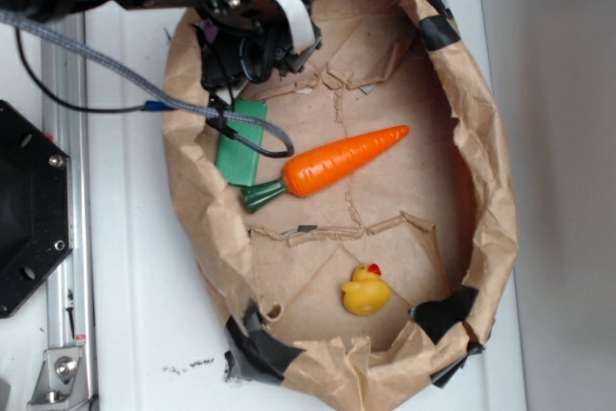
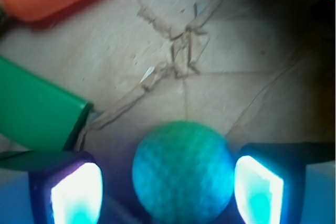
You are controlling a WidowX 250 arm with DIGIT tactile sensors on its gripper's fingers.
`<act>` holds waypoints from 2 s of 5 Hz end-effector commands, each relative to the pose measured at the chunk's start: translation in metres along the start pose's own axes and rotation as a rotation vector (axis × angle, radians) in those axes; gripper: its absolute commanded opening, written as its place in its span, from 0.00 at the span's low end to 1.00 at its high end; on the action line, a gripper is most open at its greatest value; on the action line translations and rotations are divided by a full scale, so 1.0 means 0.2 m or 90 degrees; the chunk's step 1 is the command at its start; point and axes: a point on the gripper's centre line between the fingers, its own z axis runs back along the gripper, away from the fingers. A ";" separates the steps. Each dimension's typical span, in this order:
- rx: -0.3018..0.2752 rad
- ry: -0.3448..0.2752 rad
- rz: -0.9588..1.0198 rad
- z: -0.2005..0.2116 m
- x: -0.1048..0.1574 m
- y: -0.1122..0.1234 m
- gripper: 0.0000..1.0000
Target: Grab the green ball.
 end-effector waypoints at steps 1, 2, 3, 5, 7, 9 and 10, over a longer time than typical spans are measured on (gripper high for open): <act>0.053 0.012 0.028 -0.13 0.05 0.02 1.00; 0.073 0.026 0.041 -0.15 0.07 0.01 0.00; 0.066 0.015 0.044 -0.13 0.07 -0.01 0.00; 0.042 -0.066 0.066 0.12 0.22 0.01 0.00; -0.008 -0.158 0.100 0.43 0.40 0.02 0.00; -0.056 -0.219 0.165 0.46 0.50 -0.04 0.00; -0.047 -0.194 0.202 0.52 0.61 -0.10 0.00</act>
